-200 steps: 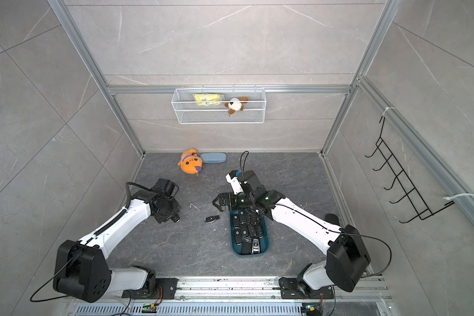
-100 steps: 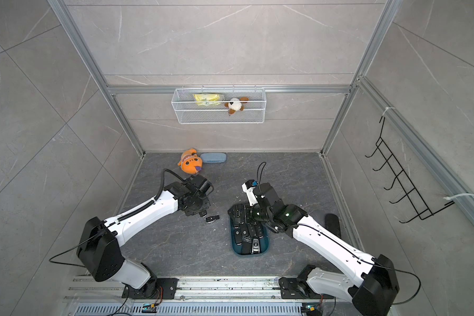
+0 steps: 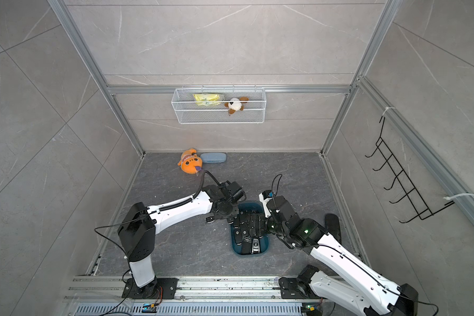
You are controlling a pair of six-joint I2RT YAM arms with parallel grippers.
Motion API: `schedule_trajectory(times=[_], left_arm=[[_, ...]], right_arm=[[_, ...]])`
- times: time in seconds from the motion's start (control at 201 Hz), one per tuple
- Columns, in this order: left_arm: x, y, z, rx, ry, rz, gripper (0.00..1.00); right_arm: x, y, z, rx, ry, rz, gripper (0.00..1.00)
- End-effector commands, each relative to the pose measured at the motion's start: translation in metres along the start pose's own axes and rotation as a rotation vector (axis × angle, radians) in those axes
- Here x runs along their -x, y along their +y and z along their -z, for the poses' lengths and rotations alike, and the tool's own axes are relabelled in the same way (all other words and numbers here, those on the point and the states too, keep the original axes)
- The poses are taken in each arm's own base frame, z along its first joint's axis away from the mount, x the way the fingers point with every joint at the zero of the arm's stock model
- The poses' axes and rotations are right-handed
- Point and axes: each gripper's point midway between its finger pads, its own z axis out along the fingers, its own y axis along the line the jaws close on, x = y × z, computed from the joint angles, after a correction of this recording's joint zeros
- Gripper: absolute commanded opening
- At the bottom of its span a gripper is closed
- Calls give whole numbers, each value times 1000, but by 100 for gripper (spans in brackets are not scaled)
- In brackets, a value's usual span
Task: Place the car key into the storage box
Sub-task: Place the car key in the storage box.
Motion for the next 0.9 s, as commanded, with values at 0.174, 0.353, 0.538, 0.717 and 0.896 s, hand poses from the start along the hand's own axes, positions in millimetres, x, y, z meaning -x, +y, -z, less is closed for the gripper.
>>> schedule_trajectory(times=[0.174,0.353,0.538,0.717,0.896], left_arm=[[-12,-32,-10,-35,39,-62,27],[-16,-38,-18,-25,59,-85,27],[-24,-35,-32,11,102,-93,27],[-29,-35,-43,30,132,-104,28],[-31,-33,-45,47,145,-105,35]], right_arm=[[-19,-25,13,-101,16,-24,100],[-21,-28,15,-112,19,-24,100],[-21,-29,14,-115,21,-24,100],[-21,-27,12,-110,26,-23,100],[-18,-26,11,-111,28,-17,99]])
